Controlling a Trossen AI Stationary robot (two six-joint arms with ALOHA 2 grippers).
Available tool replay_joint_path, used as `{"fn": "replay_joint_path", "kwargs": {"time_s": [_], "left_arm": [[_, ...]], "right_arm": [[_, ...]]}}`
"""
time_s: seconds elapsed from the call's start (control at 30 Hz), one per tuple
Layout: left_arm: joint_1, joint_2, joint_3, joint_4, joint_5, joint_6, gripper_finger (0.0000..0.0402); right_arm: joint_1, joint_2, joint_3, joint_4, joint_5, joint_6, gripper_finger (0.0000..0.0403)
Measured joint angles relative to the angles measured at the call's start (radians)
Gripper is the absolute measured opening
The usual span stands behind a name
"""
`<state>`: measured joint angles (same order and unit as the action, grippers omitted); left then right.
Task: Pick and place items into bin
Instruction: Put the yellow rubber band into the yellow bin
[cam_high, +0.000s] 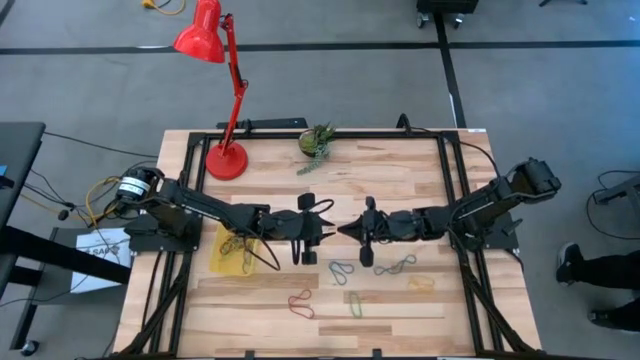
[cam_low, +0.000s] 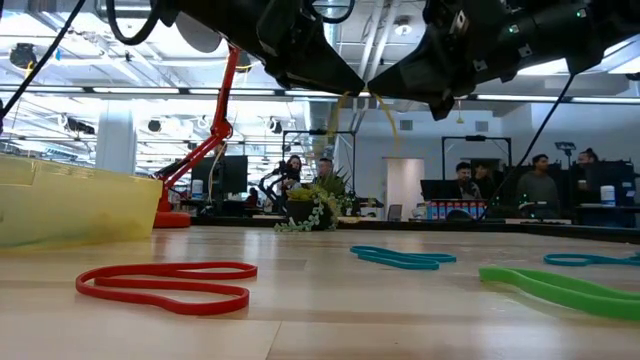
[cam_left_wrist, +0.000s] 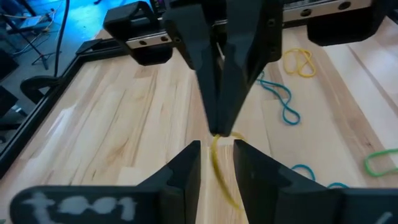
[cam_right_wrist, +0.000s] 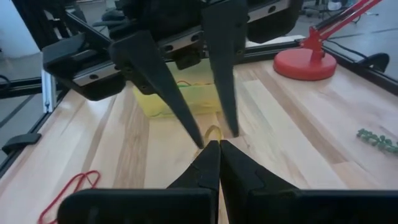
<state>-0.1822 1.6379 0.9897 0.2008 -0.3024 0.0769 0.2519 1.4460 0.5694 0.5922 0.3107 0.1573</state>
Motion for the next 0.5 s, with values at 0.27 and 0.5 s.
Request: {"fn": "replay_joint_path", "kwargs": {"time_s": [0.27, 0.5], "left_arm": [[0.0, 0.0, 0.0, -0.012, -0.008, 0.007, 0.0008], [0.0, 0.0, 0.0, -0.011, -0.008, 0.007, 0.0002]], "right_arm": [[0.0, 0.0, 0.0, 0.0, 0.0, 0.0, 0.0], [0.0, 0.0, 0.0, -0.001, 0.001, 0.0, 0.0]]}}
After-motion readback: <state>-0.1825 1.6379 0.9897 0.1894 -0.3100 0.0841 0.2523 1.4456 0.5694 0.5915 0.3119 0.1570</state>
